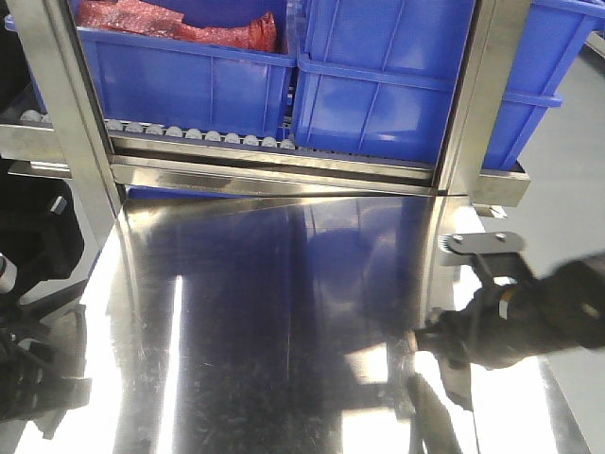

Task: Move and align brake pads A on conveyor
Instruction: 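Lower the right gripper onto the other brake pad and grasp it, then lift both held brake pads off the steel table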

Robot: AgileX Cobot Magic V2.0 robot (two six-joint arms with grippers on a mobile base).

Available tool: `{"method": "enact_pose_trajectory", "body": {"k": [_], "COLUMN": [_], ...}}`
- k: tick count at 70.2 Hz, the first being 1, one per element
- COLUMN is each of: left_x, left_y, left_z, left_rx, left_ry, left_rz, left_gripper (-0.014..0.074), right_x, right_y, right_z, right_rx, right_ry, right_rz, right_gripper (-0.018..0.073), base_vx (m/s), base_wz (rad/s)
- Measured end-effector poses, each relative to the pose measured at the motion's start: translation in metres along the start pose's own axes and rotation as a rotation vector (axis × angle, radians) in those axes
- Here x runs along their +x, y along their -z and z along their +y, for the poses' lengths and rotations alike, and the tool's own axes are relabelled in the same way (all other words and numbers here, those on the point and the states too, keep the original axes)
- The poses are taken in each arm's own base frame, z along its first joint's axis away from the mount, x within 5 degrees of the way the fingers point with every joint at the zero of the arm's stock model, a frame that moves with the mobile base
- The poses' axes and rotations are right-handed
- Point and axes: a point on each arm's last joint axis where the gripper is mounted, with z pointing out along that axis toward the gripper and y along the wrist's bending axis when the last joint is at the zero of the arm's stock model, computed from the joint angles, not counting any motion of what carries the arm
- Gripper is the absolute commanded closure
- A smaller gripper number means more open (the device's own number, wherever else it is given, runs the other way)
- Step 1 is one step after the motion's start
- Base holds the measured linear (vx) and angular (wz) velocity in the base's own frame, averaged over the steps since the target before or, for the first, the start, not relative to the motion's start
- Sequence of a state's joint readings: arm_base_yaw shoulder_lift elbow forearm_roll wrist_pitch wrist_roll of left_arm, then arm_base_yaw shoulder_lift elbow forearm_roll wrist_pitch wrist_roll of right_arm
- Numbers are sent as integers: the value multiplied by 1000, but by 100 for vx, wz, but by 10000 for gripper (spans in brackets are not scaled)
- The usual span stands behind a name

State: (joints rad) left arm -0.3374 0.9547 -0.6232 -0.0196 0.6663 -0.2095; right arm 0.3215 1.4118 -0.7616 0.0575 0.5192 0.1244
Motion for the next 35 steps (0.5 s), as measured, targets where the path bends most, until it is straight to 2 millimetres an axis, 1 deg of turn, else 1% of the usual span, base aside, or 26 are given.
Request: {"method": "enact_pose_trajectory", "body": {"k": [10,11,21,35], "left_x": [0,0,0,0], "left_y": [0,0,0,0], "left_z": [0,0,0,0], "left_rx": [0,0,0,0], "left_ry": [0,0,0,0], "left_rz": [0,0,0,0], "left_gripper": [524,524,524,524], "right_x": [21,23,43,68], "right_y": [30,35,61,84], "right_z": [-3,-3,-6,-10], "right_rx": [-14,-17,-34,-51], "right_ry": [17,19,27,40], "right_rz": [-87,-107,-215,-332], "right_gripper": [560,560,560,560], "base_vx": [0,0,0,0], "base_wz": [0,0,0,0]}}
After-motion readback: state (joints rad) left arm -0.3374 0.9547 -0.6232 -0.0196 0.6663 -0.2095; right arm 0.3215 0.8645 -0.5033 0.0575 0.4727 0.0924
